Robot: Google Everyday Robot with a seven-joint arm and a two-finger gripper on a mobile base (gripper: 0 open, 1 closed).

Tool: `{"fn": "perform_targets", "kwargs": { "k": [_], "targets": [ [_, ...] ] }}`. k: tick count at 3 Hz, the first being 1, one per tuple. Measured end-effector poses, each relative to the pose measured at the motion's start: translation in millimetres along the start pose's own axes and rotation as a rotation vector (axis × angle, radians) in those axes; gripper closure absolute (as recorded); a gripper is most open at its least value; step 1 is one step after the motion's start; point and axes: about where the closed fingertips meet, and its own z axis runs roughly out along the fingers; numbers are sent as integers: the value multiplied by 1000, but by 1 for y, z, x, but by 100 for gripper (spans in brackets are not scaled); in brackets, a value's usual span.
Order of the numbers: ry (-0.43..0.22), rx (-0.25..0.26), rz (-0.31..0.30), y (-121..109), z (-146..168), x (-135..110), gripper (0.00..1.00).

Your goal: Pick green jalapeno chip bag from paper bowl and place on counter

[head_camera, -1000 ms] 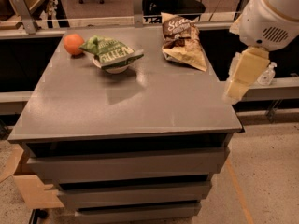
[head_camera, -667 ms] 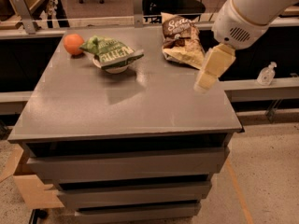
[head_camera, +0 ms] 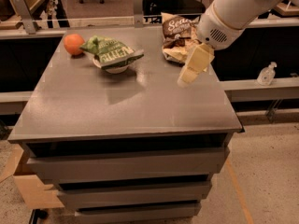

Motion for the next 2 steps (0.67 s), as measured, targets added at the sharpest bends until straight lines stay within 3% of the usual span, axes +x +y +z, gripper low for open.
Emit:
{"fn": "perform_targets", "kwargs": {
  "k": [1, 2],
  "targets": [
    [-25, 50, 0, -14, 18, -21, 0],
    [-77, 92, 8, -37, 39, -59, 0]
  ]
}}
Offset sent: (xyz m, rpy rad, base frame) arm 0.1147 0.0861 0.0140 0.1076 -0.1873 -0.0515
